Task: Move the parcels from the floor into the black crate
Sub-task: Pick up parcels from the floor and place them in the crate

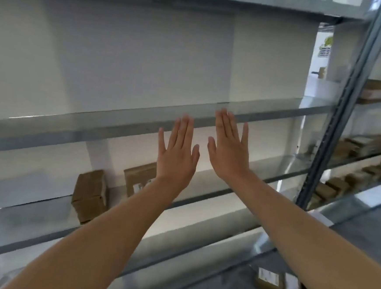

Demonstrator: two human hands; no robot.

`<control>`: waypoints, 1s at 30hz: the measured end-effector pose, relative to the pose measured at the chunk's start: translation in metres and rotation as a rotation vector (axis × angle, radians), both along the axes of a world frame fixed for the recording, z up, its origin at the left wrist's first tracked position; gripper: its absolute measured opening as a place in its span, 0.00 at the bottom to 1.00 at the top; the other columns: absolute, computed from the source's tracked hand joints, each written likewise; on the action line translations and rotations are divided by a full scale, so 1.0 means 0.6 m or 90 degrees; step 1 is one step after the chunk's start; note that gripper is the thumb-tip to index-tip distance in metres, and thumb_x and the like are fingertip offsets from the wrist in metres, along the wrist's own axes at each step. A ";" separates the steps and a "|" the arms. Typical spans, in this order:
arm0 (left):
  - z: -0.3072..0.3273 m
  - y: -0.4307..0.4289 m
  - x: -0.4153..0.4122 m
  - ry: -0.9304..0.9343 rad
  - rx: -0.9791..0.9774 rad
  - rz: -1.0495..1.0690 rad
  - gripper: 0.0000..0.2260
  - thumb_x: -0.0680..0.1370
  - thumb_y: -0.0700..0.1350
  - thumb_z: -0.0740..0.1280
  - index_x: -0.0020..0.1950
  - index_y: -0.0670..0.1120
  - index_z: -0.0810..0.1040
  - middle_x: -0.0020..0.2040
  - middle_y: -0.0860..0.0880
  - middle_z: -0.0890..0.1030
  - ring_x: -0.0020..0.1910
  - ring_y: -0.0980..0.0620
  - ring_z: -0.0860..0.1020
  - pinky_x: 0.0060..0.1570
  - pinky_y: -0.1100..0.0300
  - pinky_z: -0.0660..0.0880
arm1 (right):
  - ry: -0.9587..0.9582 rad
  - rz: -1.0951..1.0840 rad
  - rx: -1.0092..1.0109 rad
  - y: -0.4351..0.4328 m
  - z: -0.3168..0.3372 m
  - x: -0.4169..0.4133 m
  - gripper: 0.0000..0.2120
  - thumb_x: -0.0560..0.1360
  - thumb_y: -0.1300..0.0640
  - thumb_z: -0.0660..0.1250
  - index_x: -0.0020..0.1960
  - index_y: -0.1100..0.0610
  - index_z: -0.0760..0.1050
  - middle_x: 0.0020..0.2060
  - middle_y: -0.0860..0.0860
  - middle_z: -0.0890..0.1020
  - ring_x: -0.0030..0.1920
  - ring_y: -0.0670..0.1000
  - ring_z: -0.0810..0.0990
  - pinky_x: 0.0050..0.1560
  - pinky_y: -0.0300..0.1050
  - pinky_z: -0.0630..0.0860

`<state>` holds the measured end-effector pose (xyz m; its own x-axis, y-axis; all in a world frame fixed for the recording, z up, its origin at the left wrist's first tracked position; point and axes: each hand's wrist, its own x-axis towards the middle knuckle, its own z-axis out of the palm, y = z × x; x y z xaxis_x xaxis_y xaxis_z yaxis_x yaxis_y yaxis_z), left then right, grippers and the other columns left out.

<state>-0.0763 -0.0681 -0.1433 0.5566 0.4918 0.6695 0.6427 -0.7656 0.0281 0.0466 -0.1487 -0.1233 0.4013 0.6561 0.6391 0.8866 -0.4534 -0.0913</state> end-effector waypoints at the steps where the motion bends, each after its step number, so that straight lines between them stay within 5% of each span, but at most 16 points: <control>1: -0.006 -0.018 0.031 0.009 0.006 -0.026 0.28 0.84 0.54 0.42 0.80 0.46 0.36 0.81 0.50 0.38 0.79 0.52 0.38 0.77 0.44 0.36 | 0.008 -0.030 -0.003 -0.028 -0.011 0.029 0.31 0.84 0.48 0.48 0.80 0.56 0.38 0.80 0.51 0.42 0.79 0.49 0.40 0.78 0.59 0.40; 14: -0.144 -0.156 0.342 0.094 -0.035 -0.263 0.28 0.84 0.54 0.47 0.81 0.47 0.42 0.82 0.49 0.46 0.81 0.50 0.45 0.77 0.41 0.44 | 0.168 -0.369 -0.098 -0.311 -0.171 0.296 0.31 0.83 0.49 0.46 0.80 0.57 0.39 0.80 0.51 0.42 0.79 0.50 0.39 0.77 0.60 0.39; 30: -0.233 -0.116 0.604 0.153 -0.157 -0.465 0.29 0.84 0.53 0.50 0.81 0.47 0.43 0.82 0.50 0.46 0.80 0.51 0.44 0.74 0.43 0.37 | 0.251 -0.615 -0.135 -0.356 -0.217 0.443 0.31 0.83 0.49 0.47 0.80 0.55 0.38 0.80 0.49 0.41 0.78 0.47 0.36 0.74 0.57 0.32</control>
<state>0.2863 -0.1375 -0.2833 0.9097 0.0657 0.4101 -0.0077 -0.9846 0.1749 0.3125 -0.3624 -0.2533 0.9649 0.0317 0.2605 0.0678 -0.9891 -0.1308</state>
